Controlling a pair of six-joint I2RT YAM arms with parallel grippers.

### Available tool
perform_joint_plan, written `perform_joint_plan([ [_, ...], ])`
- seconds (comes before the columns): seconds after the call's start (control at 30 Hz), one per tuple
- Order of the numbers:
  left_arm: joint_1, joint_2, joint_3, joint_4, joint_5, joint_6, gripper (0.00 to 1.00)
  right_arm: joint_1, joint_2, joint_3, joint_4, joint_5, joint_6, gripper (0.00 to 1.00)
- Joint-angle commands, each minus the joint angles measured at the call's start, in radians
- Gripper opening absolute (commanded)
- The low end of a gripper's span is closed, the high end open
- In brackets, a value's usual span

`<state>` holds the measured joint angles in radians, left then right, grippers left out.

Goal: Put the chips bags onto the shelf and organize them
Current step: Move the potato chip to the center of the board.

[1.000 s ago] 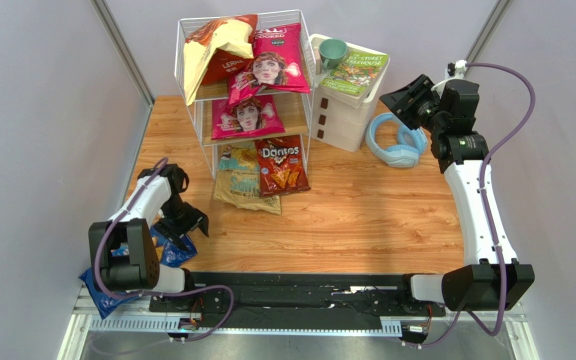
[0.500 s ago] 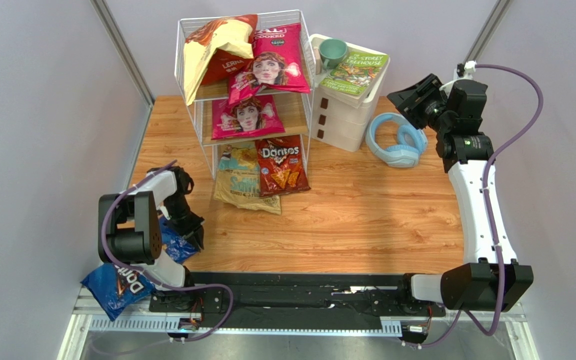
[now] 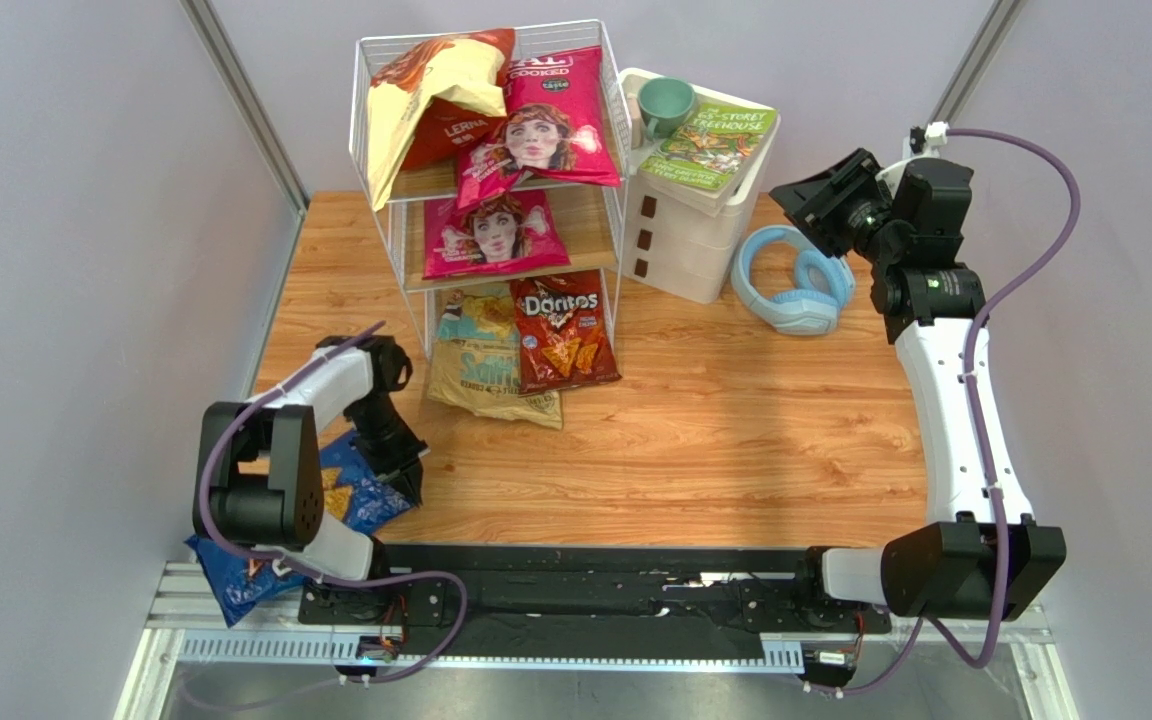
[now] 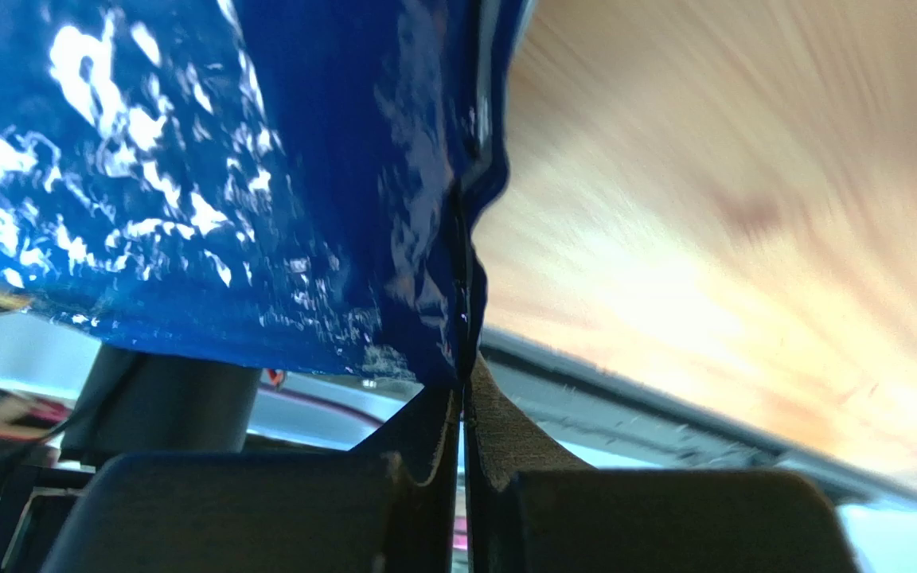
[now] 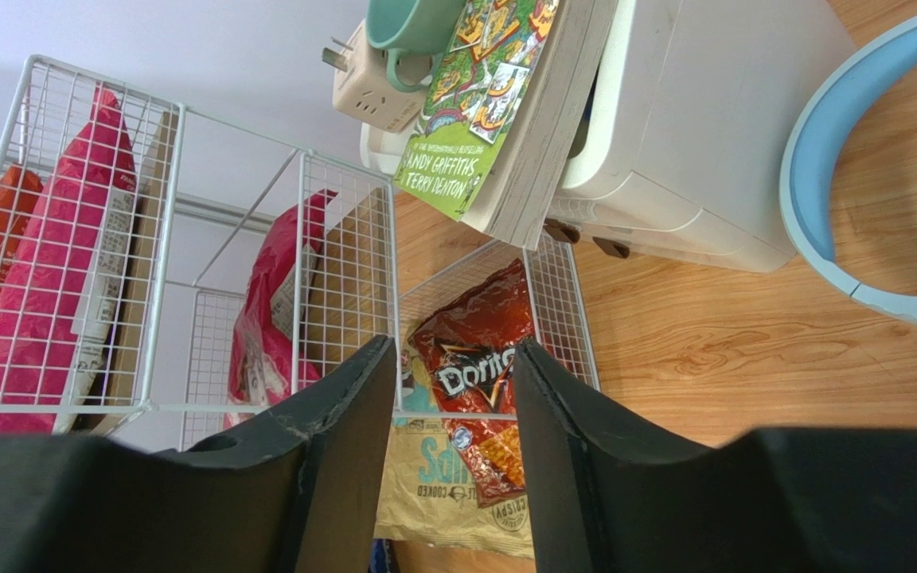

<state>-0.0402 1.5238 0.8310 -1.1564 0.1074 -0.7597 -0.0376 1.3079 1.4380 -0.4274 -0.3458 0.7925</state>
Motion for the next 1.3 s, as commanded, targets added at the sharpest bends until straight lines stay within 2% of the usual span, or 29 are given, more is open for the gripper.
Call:
perform_joint_plan([
  [0.0, -0.108, -0.074, 0.066, -0.058, 0.043, 0.007, 0.00, -0.005, 0.005, 0.009, 0.053, -0.036, 0.024, 0.43],
  [0.2, -0.250, -0.094, 0.097, -0.094, 0.061, -0.032, 0.00, 0.007, 0.031, 0.055, 0.001, -0.044, -0.016, 0.43],
  [0.37, -0.375, -0.123, 0.050, -0.030, 0.092, -0.079, 0.00, 0.010, 0.030, 0.039, 0.021, -0.042, -0.010, 0.44],
  [0.5, -0.533, -0.027, 0.097, 0.017, 0.130, -0.075, 0.00, 0.025, 0.017, 0.006, 0.033, -0.045, -0.001, 0.44],
  [0.63, -0.703, 0.085, 0.241, -0.012, 0.127, -0.027, 0.00, 0.033, 0.019, 0.002, 0.016, -0.048, -0.001, 0.44],
  [0.8, -0.760, 0.082, 0.332, -0.060, 0.081, -0.039, 0.00, 0.033, 0.022, 0.007, 0.016, -0.044, -0.010, 0.44],
  [0.93, -0.777, 0.045, 0.342, -0.011, 0.090, -0.030, 0.00, 0.033, 0.017, -0.016, 0.030, -0.045, 0.007, 0.45],
  [1.1, -0.823, 0.120, 0.427, -0.011, 0.106, 0.036, 0.00, 0.033, 0.014, -0.007, 0.021, -0.035, 0.002, 0.45],
  [1.27, -0.892, 0.237, 0.605, -0.060, 0.069, 0.124, 0.00, 0.033, 0.010, 0.002, -0.002, -0.010, -0.009, 0.45],
])
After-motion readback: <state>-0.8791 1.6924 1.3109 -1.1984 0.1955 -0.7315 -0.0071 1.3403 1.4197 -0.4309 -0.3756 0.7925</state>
